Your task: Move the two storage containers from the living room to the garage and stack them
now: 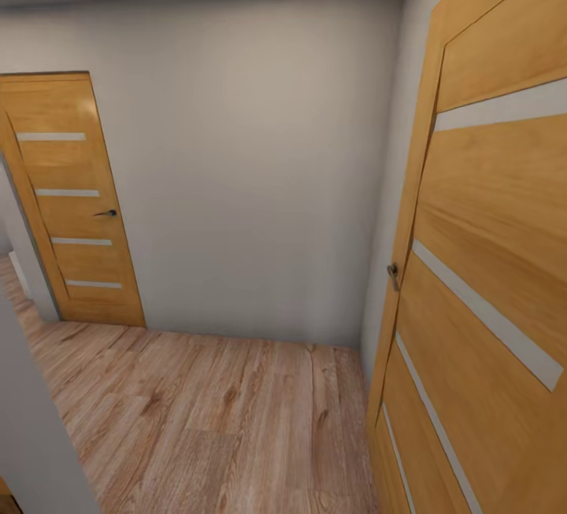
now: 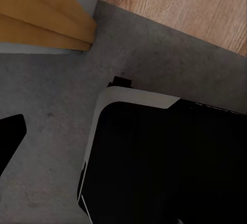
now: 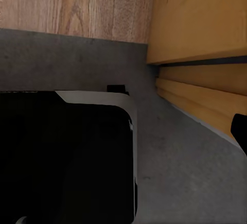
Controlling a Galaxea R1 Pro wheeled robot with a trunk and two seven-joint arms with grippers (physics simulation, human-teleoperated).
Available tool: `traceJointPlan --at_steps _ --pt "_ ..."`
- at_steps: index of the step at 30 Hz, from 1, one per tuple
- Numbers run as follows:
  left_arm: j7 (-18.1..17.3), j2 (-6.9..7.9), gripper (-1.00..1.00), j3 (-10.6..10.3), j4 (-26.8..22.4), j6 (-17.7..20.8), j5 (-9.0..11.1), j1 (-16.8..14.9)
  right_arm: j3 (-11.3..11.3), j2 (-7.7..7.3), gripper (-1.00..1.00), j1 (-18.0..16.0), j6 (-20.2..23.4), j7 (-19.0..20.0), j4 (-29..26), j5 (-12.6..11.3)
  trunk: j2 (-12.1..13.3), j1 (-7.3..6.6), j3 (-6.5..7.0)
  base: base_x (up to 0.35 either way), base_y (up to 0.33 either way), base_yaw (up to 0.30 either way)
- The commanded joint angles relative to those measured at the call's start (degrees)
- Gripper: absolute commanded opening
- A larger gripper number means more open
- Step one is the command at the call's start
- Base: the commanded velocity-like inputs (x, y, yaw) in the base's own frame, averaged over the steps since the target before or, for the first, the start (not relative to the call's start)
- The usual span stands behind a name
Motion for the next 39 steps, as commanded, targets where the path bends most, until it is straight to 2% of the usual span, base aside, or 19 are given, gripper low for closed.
traceJointPlan --at_steps 1,24,39 --pt "0.09 0.0 1.0 0.07 -0.01 0.09 0.31 -0.01 0.49 0.03 1.0 -0.05 -0.31 -0.02 0.18 -0.49 -0.04 0.02 -0.02 0.0 0.012 0.0" --pt "0.09 -0.04 1.0 0.06 -0.01 0.09 0.34 -0.01 0.49 0.03 1.0 -0.05 -0.4 -0.02 0.18 -0.41 -0.04 0.02 -0.02 0.012 0.024 0.0" --pt "0.09 -0.01 1.0 0.06 -0.01 0.09 0.26 -0.01 0.49 0.03 1.0 -0.05 -0.4 -0.02 0.18 -0.41 -0.04 0.02 -0.02 0.279 0.0 0.0"
